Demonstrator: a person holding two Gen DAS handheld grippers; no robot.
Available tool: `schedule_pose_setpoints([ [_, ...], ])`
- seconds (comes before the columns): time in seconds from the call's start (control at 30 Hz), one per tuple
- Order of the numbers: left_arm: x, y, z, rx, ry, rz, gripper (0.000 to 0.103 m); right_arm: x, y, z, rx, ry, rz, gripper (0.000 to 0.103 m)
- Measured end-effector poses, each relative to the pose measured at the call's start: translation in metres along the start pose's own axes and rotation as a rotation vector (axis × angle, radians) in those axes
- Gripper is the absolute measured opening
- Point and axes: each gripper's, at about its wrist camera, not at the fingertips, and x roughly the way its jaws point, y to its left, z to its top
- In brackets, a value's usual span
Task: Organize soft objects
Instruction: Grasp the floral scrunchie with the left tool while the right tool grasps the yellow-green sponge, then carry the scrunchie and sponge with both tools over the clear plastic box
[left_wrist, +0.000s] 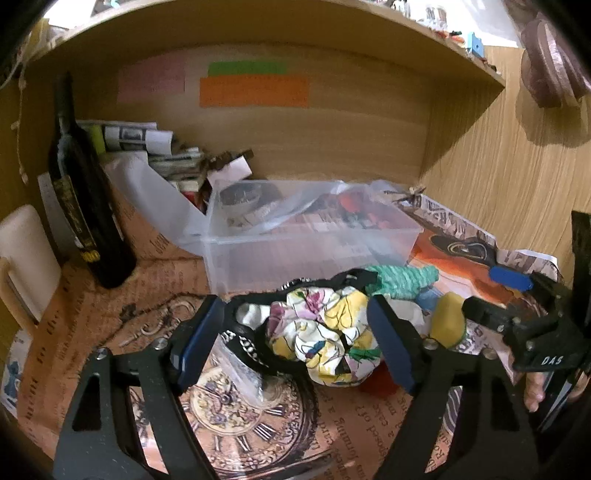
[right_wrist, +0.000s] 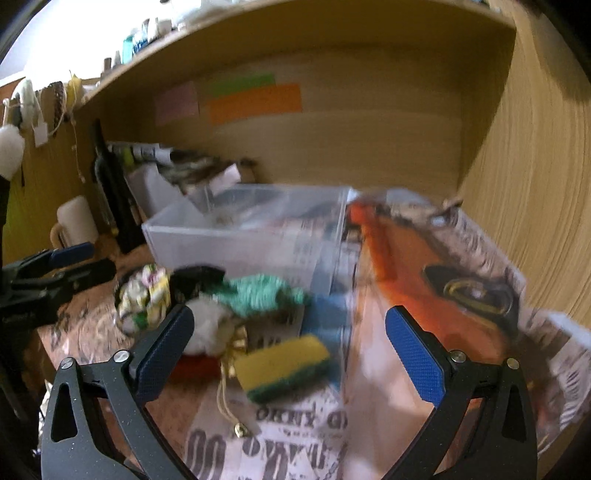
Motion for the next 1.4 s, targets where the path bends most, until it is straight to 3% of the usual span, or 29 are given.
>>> schedule_pose_setpoints([
  [0.17,0.010,-0.003,-0.005,-0.003,0.056,-0.032,0.053,0.011,-0.004,-0.013,0.020,0.056,0.027,0.088],
  [0.6,0.048,0.008,-0.012,-0.050,0.129,-0.011,0.040,0.031,-0.010,-0.020,0.051,0.104,0.080,0.056],
  [0.67,0.049,0.007,-0.013,-0.042,0.127,-0.007,0.027,0.032,-0.011,-0.020,0.058,0.104,0.088,0.047],
  [0.73,0.049,0.007,-0.012,-0.043,0.129,-0.016,0.018,0.032,-0.013,-0.020,0.065,0.097,0.093,0.044],
  [0.8,0.045,0.006,-0.010,-0.039,0.120,-0.024,0.014,0.032,-0.014,-0.020,0.066,0.093,0.095,0.031],
  [1.13,0.013,0.005,0.013,-0.022,0.005,-0.020,0.007,0.017,-0.021,-0.012,0.082,0.037,0.082,0.027],
  [1.4,0.002,0.010,0.050,-0.008,-0.092,-0.007,0.006,-0.006,-0.019,0.020,0.049,-0.084,0.073,0.027],
])
